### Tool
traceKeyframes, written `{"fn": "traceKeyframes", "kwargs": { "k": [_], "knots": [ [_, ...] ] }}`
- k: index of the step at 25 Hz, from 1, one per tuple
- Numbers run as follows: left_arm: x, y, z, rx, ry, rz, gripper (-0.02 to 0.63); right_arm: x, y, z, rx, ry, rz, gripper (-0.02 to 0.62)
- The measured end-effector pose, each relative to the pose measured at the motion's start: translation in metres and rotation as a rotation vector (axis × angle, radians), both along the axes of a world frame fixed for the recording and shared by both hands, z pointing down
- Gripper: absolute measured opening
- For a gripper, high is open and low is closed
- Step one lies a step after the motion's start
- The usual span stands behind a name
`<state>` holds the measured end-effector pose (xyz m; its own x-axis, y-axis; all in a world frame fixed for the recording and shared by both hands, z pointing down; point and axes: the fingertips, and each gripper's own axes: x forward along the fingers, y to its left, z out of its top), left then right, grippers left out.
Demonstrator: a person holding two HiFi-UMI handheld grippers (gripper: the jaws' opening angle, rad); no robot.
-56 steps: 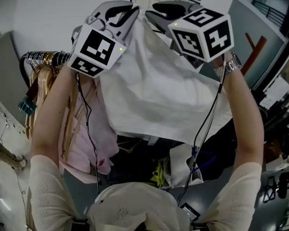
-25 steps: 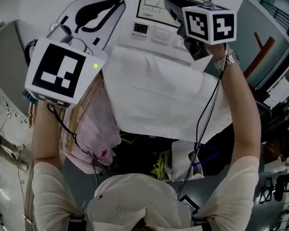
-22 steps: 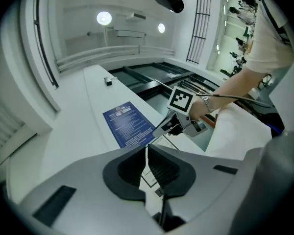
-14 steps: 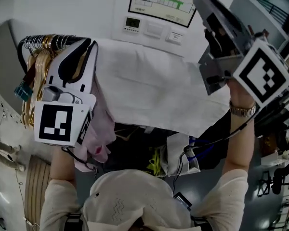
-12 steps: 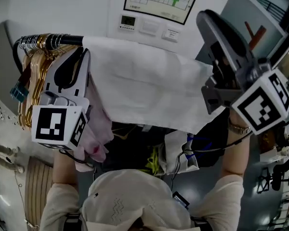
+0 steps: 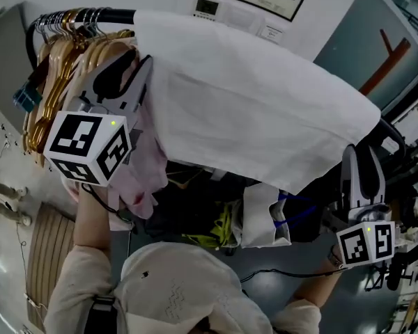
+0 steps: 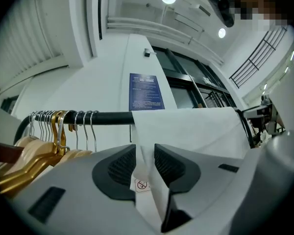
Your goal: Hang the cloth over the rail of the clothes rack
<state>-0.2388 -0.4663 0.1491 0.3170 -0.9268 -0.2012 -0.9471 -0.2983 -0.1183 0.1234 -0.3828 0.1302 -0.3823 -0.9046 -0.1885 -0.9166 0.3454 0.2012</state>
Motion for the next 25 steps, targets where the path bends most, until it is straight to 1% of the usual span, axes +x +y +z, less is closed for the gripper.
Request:
{"fn": "traceKeyframes", "kwargs": {
  "k": [3, 5, 6, 9, 11, 13, 15, 16, 17, 20, 25],
  "knots": [
    [-0.002, -0.005, 0.001, -0.04, 0.062, 0.065, 0.103, 0.02, -0.007, 0.011, -0.041, -0.053, 0.021, 0.124],
    [-0.005, -0.008, 0.004, -0.055, 0.099, 0.072, 0.103, 0.026, -0.016, 0.011, -0.061, -0.095, 0.009, 0.124],
    [-0.006, -0.009, 0.006, -0.055, 0.102, 0.06, 0.103, 0.028, -0.019, 0.009, -0.064, -0.112, 0.004, 0.124],
    [-0.006, -0.007, 0.009, -0.047, 0.062, 0.011, 0.103, 0.033, -0.026, 0.006, -0.07, -0.126, -0.006, 0.124],
    [-0.003, -0.005, 0.008, -0.04, 0.03, -0.005, 0.103, 0.031, -0.029, 0.008, -0.083, -0.134, -0.027, 0.124],
    [0.0, 0.0, 0.005, -0.029, 0.016, -0.01, 0.094, 0.028, -0.03, 0.01, -0.09, -0.127, -0.042, 0.124],
    [0.002, 0.006, 0.0, -0.013, 0.023, 0.001, 0.027, 0.025, -0.027, 0.013, -0.092, -0.088, -0.037, 0.123],
    [0.004, 0.008, -0.002, -0.008, 0.024, 0.01, 0.017, 0.025, -0.025, 0.013, -0.091, -0.069, -0.033, 0.116],
    [0.005, 0.01, -0.005, -0.006, 0.021, 0.014, 0.015, 0.026, -0.023, 0.014, -0.087, -0.06, -0.029, 0.036],
    [0.005, 0.015, -0.016, -0.001, -0.018, 0.006, 0.015, 0.027, -0.017, 0.011, -0.062, -0.101, -0.033, 0.026],
    [-0.002, 0.019, -0.057, 0.06, -0.112, -0.033, 0.015, 0.018, -0.013, -0.01, -0.011, -0.15, -0.062, 0.026]
  ]
}}
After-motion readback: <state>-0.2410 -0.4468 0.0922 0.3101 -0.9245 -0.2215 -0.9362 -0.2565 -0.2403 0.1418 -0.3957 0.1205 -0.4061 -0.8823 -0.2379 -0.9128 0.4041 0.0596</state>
